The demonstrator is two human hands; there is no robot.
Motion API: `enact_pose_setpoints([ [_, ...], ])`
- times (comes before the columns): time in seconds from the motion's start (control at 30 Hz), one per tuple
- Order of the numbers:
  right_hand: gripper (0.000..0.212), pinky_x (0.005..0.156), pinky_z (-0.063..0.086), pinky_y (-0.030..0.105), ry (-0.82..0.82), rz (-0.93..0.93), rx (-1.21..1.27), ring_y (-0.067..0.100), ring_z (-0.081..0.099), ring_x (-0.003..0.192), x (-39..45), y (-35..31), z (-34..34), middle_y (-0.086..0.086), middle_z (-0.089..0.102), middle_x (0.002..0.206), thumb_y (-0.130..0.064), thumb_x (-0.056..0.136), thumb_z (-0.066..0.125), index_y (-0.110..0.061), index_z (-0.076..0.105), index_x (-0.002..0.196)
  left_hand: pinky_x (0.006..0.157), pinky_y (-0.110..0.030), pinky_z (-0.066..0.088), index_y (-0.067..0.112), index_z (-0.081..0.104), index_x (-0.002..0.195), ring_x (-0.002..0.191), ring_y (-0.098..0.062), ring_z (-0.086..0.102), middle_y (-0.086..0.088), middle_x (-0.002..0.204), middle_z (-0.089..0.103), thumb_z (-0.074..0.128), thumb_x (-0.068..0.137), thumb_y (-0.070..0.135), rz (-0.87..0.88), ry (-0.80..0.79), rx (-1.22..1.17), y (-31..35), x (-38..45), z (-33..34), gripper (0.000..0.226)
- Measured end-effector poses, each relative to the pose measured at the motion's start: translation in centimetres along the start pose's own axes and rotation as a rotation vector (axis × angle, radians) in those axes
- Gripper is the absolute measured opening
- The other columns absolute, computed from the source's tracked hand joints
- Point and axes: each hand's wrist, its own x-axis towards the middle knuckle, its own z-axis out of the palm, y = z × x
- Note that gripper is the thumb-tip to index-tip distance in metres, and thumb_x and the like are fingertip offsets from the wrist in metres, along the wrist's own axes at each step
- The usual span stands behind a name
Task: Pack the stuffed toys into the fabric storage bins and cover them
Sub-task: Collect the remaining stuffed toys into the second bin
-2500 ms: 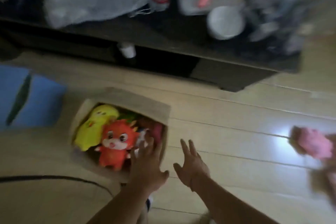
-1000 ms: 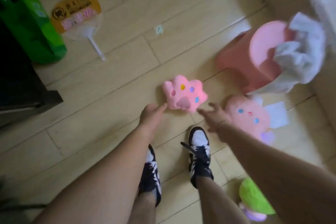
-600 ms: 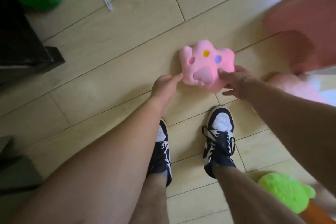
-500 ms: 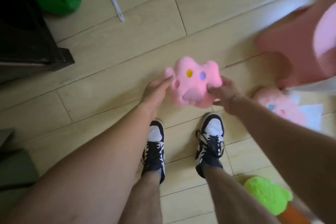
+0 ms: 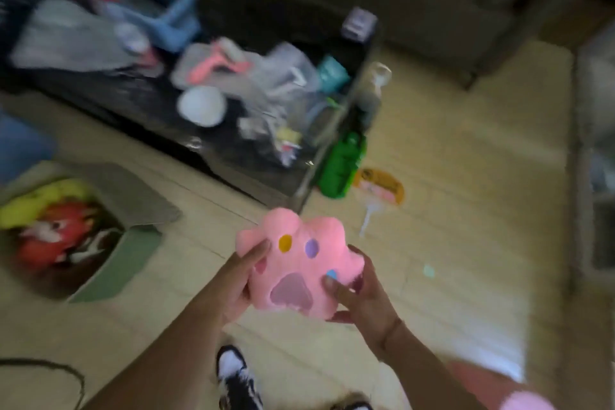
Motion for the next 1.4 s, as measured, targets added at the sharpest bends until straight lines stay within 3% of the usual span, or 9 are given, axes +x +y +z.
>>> enact_pose_setpoints([
  [0.17, 0.045, 0.056, 0.058, 0.045, -0.073, -0.084, -0.106, 0.022, 0.065, 0.084, 4.6, -0.4, 15.1, 0.007, 0.064, 0.106, -0.017, 0.075, 0.075, -0.022, 0.046, 0.110, 0.082, -0.042, 0.058, 0.007, 0.070, 0.105, 0.092, -0.029, 0.071, -0.016, 0.103, 0.074, 0.082, 0.068, 0.045, 0.163, 0.322, -0.161, 4.2, -5.0, -12.9, 0.053],
  [0.37, 0.064, 0.084, 0.057, 0.044, -0.180, -0.141, -0.255, 0.024, 0.062, 0.103, 7.2, 2.7, 31.6, 0.006, 0.054, 0.123, -0.011, 0.090, 0.059, -0.036, 0.024, 0.138, 0.077, -0.046, 0.057, 0.016, 0.067, 0.077, 0.077, -0.027, 0.069, -0.007, 0.077, 0.072, 0.071, 0.069, 0.054, 0.224, 0.735, -0.116, 6.2, -11.8, -26.3, 0.038],
  [0.6, 0.064, 0.074, 0.052, 0.018, -0.312, -0.103, -0.516, 0.023, 0.052, 0.105, 8.0, 3.1, 44.3, -0.004, 0.050, 0.112, 0.002, 0.076, 0.073, -0.021, 0.034, 0.122, 0.064, -0.037, 0.057, 0.029, 0.050, 0.099, 0.082, -0.016, 0.063, 0.004, 0.095, 0.062, 0.068, 0.089, 0.028, 0.100, 0.691, -0.317, 8.0, -16.8, -35.7, 0.021],
  [0.67, 0.065, 0.081, 0.048, 0.026, -0.288, -0.096, -0.594, 0.024, 0.051, 0.106, 8.7, 3.6, 47.2, 0.003, 0.047, 0.115, -0.003, 0.073, 0.078, -0.021, 0.035, 0.119, 0.072, -0.038, 0.056, 0.028, 0.047, 0.095, 0.084, -0.017, 0.060, 0.001, 0.097, 0.060, 0.075, 0.083, 0.020, 0.121, 0.703, -0.279, 8.9, -17.3, -38.1, 0.031],
  [0.8, 0.069, 0.084, 0.049, 0.033, -0.197, -0.097, -0.687, 0.026, 0.051, 0.108, 10.0, 4.6, 52.7, 0.004, 0.045, 0.120, -0.018, 0.067, 0.085, -0.024, 0.041, 0.120, 0.100, -0.043, 0.044, 0.019, 0.028, 0.137, 0.110, -0.024, 0.048, -0.005, 0.125, 0.046, 0.085, 0.067, 0.009, 0.165, 0.755, -0.219, 11.2, -17.4, -43.1, 0.090],
  [1.03, 0.067, 0.084, 0.054, 0.038, 0.024, -0.023, -0.604, 0.029, 0.054, 0.106, 14.2, 6.3, 62.6, 0.009, 0.050, 0.122, -0.019, 0.074, 0.080, -0.016, 0.041, 0.129, 0.101, -0.051, 0.047, 0.031, 0.029, 0.131, 0.127, -0.035, 0.048, -0.008, 0.132, 0.046, 0.081, 0.065, -0.008, 0.189, 0.652, -0.115, 16.5, -14.0, -53.0, 0.092],
  [1.13, 0.063, 0.078, 0.056, 0.055, 0.128, 0.080, -0.495, 0.033, 0.056, 0.101, 15.5, 7.8, 64.7, 0.000, 0.048, 0.110, -0.021, 0.078, 0.076, -0.022, 0.033, 0.125, 0.099, -0.049, 0.049, 0.041, 0.042, 0.115, 0.122, -0.028, 0.053, 0.011, 0.119, 0.051, 0.086, 0.052, 0.012, 0.270, 0.576, -0.005, 17.7, -11.9, -55.8, 0.083],
  [1.23, 0.061, 0.076, 0.056, 0.053, 0.242, 0.158, -0.378, 0.034, 0.057, 0.096, 16.4, 9.3, 66.5, 0.007, 0.048, 0.109, -0.030, 0.074, 0.077, -0.026, 0.031, 0.114, 0.090, -0.046, 0.055, 0.054, 0.048, 0.112, 0.111, -0.017, 0.059, 0.004, 0.116, 0.056, 0.080, 0.050, 0.026, 0.348, 0.484, 0.148, 19.0, -9.6, -57.7, 0.076],
  [1.4, 0.071, 0.078, 0.054, 0.054, 0.429, 0.249, -0.232, 0.028, 0.055, 0.091, 19.1, 11.6, 67.8, -0.004, 0.046, 0.102, -0.041, 0.055, 0.077, -0.028, 0.034, 0.111, 0.081, -0.041, 0.056, 0.038, 0.044, 0.115, 0.105, -0.022, 0.059, -0.004, 0.112, 0.055, 0.082, 0.052, 0.047, 0.342, 0.317, 0.424, 20.3, -3.3, -60.1, 0.074],
])
